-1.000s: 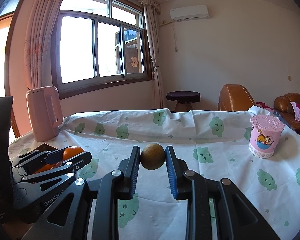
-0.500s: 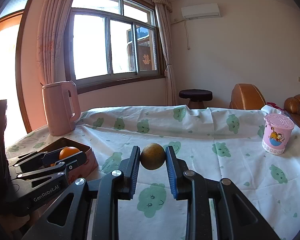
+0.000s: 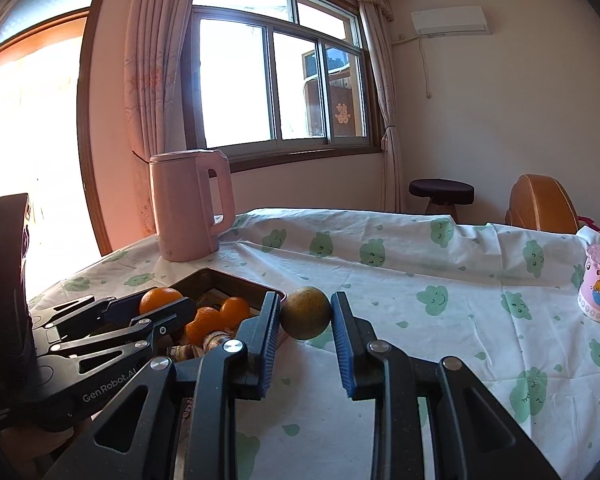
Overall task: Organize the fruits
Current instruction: 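Carry the orange with the left tool while the right tool carries the brown fruit to the box, then lower the orange into the tin box and open the left tool while the right tool releases its fruit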
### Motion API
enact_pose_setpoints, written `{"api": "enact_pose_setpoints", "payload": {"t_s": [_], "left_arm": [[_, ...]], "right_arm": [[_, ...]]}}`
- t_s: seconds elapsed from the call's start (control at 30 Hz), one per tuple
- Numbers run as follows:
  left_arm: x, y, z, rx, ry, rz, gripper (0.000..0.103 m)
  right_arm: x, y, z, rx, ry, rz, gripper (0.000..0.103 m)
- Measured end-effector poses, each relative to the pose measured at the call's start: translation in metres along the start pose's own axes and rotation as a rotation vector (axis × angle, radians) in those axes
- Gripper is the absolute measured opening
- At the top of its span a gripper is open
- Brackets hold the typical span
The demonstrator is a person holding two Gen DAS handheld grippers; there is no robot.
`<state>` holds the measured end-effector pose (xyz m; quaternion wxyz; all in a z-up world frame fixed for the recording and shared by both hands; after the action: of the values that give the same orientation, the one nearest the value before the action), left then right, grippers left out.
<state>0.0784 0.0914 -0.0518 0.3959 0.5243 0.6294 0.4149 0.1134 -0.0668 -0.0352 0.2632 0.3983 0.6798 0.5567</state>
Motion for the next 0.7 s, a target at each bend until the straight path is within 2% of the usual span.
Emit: {"api": "enact_pose_setpoints", "payload": {"t_s": [0.7], "left_arm": [[0.056, -0.006, -0.013, 0.003, 0.090, -0.049, 0.040]], "right_arm": [[0.067, -0.003, 0.019, 0.040, 0.104, -0.083, 0.028]]}}
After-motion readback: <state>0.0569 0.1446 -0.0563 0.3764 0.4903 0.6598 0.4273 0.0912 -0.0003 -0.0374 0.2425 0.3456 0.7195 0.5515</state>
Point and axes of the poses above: each gripper's, at about its wrist camera, not at the fingertips, and z roughly the way its jaws point, x to its left, y to its top, the point moved 3 cm from there along z, roughly the way its jaws point, and after that the axes turned 7 degrees about -x, right-handed, at the moved point
